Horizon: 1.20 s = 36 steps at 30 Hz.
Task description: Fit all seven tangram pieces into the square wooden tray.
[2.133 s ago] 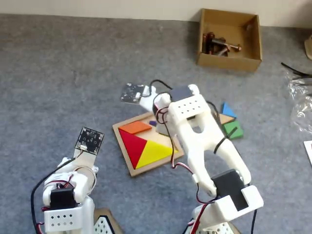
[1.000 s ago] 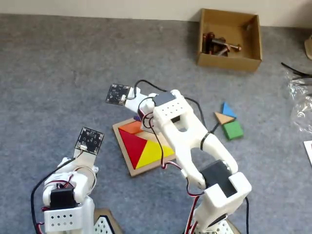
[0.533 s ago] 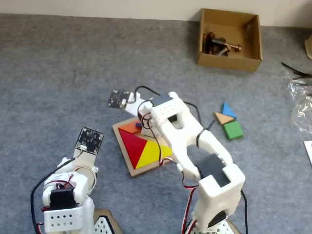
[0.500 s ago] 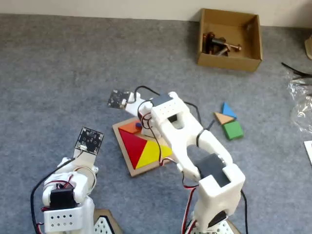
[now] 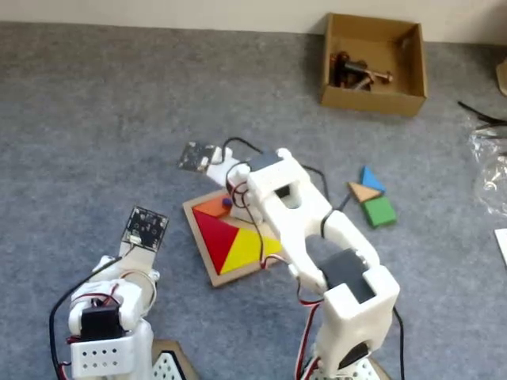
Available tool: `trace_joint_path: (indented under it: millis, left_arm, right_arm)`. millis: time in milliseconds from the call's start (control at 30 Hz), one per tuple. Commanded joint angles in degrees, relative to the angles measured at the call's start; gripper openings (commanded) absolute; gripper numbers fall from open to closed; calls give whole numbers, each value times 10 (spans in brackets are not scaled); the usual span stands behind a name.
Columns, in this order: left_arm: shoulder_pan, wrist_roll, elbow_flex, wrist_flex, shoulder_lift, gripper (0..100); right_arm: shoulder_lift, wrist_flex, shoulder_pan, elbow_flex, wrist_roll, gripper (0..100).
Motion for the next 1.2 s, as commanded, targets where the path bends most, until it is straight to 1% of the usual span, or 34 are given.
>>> trace_joint_path:
  millis: [0, 100, 333, 600, 767, 1167]
  left_arm:
    - [-2, 6, 12, 4, -6, 14]
    - [-2, 6, 12, 4, -6, 14]
    - [-2, 6, 12, 4, -6, 14]
    - [-2, 6, 12, 4, -6, 14]
    - [-2, 6, 12, 4, -6, 14]
    - [-2, 6, 12, 4, -6, 14]
  right_arm:
    - [-28, 28, 21, -44, -5, 9]
    - [-29, 44, 25, -63, -5, 9]
    - [-14, 43, 27, -68, -5, 9]
    - [5, 15, 36, -69, -5, 11]
    - [6, 5, 42, -69, -6, 81]
    - [3, 6, 30, -69, -5, 87]
